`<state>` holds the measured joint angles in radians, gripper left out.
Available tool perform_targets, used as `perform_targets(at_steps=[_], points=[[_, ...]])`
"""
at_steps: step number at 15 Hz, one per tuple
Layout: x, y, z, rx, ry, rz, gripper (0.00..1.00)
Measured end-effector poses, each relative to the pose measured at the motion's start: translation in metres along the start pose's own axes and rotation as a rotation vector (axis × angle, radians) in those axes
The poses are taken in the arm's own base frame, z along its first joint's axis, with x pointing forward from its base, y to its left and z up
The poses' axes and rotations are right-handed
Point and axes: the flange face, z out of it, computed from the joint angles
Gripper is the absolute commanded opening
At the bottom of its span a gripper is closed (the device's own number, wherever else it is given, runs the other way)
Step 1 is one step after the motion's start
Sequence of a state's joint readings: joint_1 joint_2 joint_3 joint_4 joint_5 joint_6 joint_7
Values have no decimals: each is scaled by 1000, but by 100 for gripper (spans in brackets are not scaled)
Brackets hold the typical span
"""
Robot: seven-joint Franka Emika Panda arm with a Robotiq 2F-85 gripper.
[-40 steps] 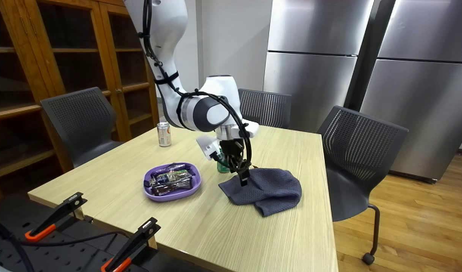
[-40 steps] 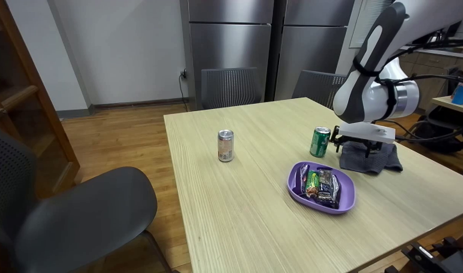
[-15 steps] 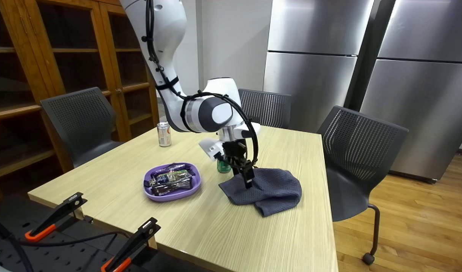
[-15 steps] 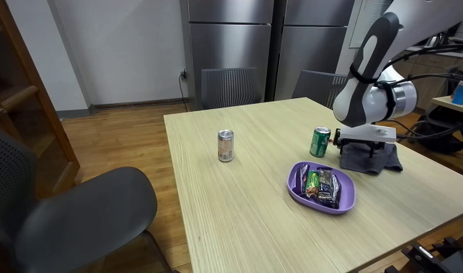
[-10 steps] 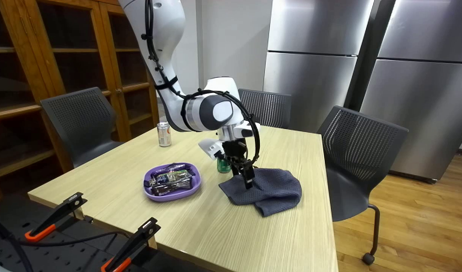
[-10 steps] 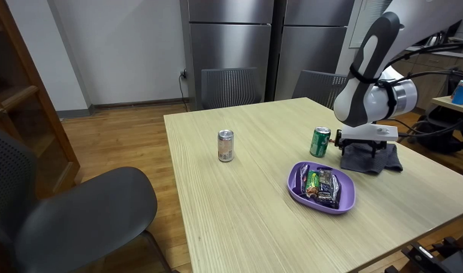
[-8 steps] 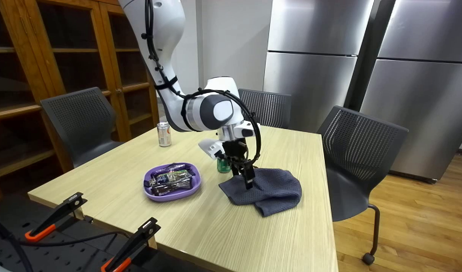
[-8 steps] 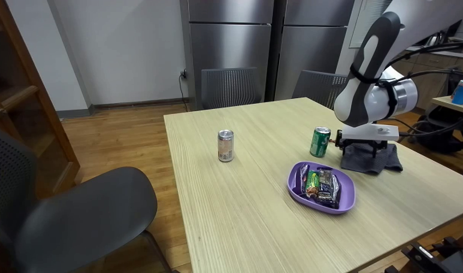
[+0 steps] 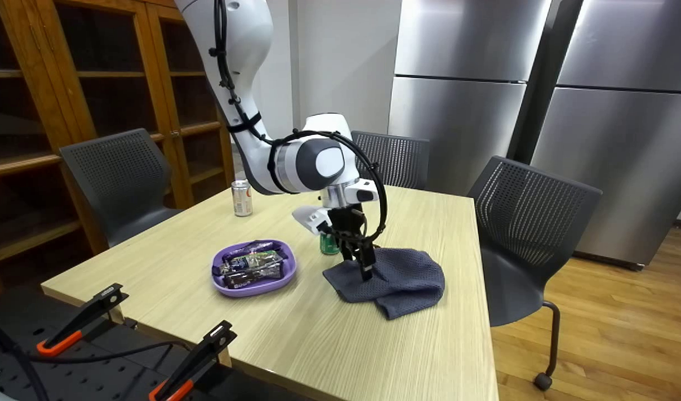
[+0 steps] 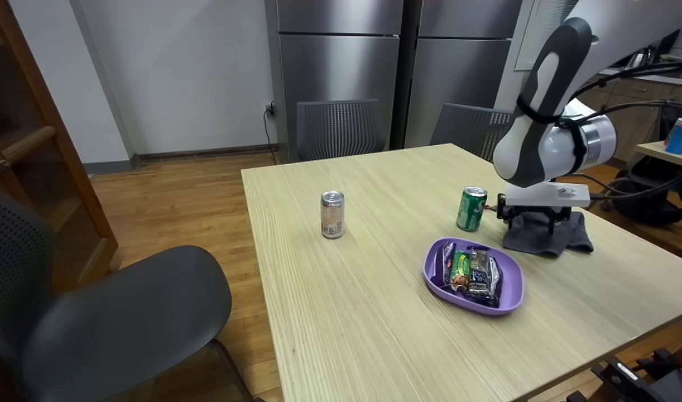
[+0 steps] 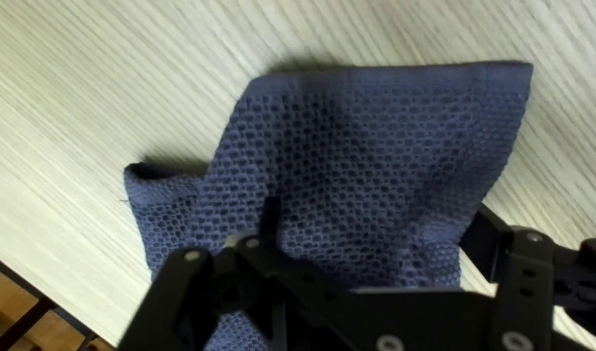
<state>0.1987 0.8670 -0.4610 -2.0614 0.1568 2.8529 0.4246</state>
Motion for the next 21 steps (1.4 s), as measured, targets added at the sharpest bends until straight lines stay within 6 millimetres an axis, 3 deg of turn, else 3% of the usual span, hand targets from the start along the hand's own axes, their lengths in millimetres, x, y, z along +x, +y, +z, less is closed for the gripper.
perform_targets(at_steps=[6, 8, 15, 21], points=[[0, 0, 0, -1, -2, 2, 11], [0, 0, 0, -1, -2, 3, 0], [2, -1, -4, 5, 2, 8, 1], [7, -4, -23, 35, 19, 15, 1]])
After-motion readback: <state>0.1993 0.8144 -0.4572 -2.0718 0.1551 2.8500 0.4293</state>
